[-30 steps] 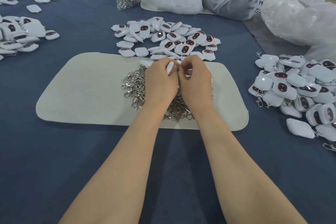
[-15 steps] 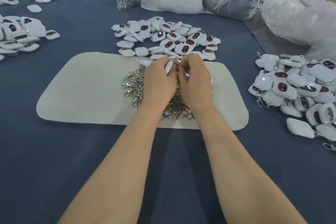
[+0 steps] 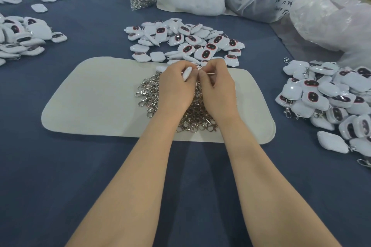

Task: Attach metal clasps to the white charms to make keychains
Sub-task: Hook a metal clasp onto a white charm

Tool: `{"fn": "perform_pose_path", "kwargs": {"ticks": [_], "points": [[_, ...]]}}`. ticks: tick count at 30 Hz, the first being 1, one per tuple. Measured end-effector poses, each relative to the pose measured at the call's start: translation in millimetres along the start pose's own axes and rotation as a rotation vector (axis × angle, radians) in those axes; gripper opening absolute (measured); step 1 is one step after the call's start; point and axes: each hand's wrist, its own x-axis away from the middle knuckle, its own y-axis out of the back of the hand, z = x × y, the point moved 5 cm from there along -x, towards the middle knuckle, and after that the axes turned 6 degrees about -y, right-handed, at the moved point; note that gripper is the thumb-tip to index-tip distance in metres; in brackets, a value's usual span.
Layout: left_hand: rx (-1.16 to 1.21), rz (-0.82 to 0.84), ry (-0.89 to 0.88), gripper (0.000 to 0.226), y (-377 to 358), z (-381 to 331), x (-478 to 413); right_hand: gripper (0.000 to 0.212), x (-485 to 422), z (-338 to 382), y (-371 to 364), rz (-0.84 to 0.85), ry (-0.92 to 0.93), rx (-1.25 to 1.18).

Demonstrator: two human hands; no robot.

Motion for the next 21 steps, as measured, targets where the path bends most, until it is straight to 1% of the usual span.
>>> {"fn": "perform_pose_path", "kwargs": {"ticks": [3,7,12,14,16,19,21], "points": [[0.001,0.009,-0.004,0.010,0.1,-0.3,0.0,0.011,-1.4,-2.3,0.4,0.016,-0.050,-0.039],[0.018,0.009,-0.012,0.010,-1.8,-3.2,0.8,0.012,0.6,-1.0,-3.1,0.043,-0.062,0.008],[-0.027,0.008,-0.006,0.009,-2.6,-0.4,0.5,0.010,0.3,-0.8,0.9,-0.019,-0.092,-0.024],[-0.055,0.034,-0.007,0.008,-4.4,1.2,0.4,0.015,0.3,0.1,1.8,-0.027,-0.081,-0.033],[-0.074,0.063,-0.007,0.007,-6.5,2.2,1.0,0.020,0.9,2.4,1.0,-0.026,-0.045,0.010],[-0.088,0.073,-0.021,0.006,-6.9,1.8,1.3,0.017,-0.1,4.1,1.4,-0.054,0.007,0.085],[-0.083,0.063,-0.027,0.007,-6.5,0.9,1.1,0.015,-1.3,2.1,2.2,-0.064,-0.008,0.087]]}}
